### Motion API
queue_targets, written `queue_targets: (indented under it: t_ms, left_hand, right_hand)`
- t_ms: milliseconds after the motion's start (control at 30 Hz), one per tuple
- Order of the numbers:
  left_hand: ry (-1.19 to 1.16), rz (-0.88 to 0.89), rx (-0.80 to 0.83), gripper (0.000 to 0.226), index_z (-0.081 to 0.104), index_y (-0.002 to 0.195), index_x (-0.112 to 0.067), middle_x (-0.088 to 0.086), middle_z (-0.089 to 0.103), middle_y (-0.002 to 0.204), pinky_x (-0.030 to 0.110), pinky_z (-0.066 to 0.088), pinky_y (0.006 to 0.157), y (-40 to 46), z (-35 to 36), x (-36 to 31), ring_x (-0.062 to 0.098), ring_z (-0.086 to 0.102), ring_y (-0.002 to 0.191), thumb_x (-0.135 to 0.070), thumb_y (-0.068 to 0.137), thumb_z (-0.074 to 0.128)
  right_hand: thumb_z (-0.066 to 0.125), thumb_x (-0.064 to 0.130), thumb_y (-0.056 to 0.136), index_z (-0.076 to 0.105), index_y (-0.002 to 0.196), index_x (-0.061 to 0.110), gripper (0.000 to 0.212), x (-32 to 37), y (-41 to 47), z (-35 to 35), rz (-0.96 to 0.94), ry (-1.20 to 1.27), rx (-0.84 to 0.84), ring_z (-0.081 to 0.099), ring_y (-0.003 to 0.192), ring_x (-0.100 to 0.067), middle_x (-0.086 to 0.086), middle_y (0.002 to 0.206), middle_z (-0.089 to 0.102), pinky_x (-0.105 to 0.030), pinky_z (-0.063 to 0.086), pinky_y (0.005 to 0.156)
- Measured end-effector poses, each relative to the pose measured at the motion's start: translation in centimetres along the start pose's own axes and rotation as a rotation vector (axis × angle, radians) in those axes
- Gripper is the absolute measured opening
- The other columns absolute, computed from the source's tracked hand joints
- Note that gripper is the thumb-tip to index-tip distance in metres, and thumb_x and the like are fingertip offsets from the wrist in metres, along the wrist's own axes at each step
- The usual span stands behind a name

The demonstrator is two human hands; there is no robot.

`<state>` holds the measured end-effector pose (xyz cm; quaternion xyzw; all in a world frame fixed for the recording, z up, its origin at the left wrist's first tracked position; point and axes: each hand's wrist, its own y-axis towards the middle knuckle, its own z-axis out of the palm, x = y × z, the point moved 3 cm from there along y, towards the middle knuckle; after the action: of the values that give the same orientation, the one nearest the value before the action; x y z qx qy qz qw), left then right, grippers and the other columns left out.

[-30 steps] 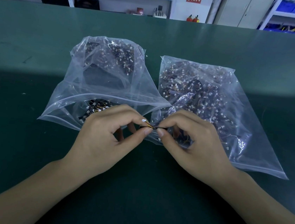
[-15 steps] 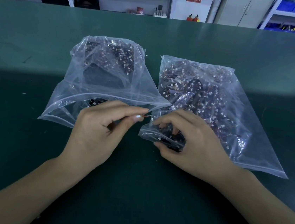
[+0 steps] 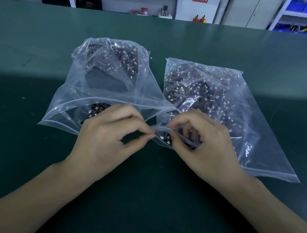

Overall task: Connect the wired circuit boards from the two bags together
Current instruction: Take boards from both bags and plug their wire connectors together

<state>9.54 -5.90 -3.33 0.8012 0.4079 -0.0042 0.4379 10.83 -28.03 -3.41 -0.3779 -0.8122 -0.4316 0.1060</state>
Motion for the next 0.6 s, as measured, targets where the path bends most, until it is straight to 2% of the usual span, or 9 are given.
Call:
queue_targets:
  t_ms: [200,333,400,500,600]
  left_hand:
    - [0.228,0.134,-0.017,0.014,0.076,0.082,-0.019,-0.005,0.062,0.081,0.039,0.050,0.052,0.4,0.9,-1.2,0.016,0.060,0.074,-0.011,0.094,0.076]
    - [0.401,0.220,0.023,0.026,0.071,0.078,-0.020,-0.003,0.054,0.074,0.031,0.038,0.049,0.3,1.0,-1.8,0.018,0.053,0.066,-0.014,0.102,0.063]
    - [0.450,0.224,0.093,0.019,0.075,0.082,-0.022,-0.003,0.053,0.072,0.031,0.035,0.048,0.2,1.2,-1.8,0.020,0.056,0.064,-0.014,0.099,0.070]
    - [0.445,0.197,0.183,0.012,0.081,0.093,-0.026,-0.004,0.054,0.067,0.030,0.039,0.042,0.1,1.6,-1.7,0.022,0.061,0.059,-0.015,0.089,0.086]
    - [0.376,0.189,0.216,0.010,0.081,0.099,-0.028,-0.005,0.059,0.067,0.031,0.044,0.041,-0.1,1.8,-2.0,0.022,0.065,0.059,-0.019,0.094,0.082]
  right_hand:
    - [0.078,-0.006,0.088,0.074,0.099,0.011,0.021,0.3,0.0,0.1,-0.004,0.012,0.023,0.058,0.072,-0.011,0.010,0.096,0.065,-0.013,0.042,0.072]
    - [0.077,-0.007,0.088,0.074,0.100,0.010,0.021,0.5,0.0,0.0,-0.013,0.012,0.022,0.059,0.073,-0.011,0.008,0.097,0.066,-0.016,0.044,0.072]
    - [0.077,-0.006,0.088,0.074,0.100,0.011,0.021,0.5,0.0,0.1,-0.018,0.008,0.025,0.058,0.074,-0.010,0.008,0.097,0.066,-0.015,0.044,0.072]
    - [0.078,-0.005,0.088,0.075,0.101,0.013,0.022,0.6,-0.1,0.2,-0.018,-0.002,0.045,0.057,0.074,-0.010,0.009,0.096,0.065,-0.013,0.042,0.073]
    - [0.079,-0.003,0.089,0.075,0.101,0.015,0.023,0.5,-0.1,0.4,0.001,-0.005,0.061,0.057,0.073,-0.014,0.011,0.096,0.065,-0.014,0.042,0.071]
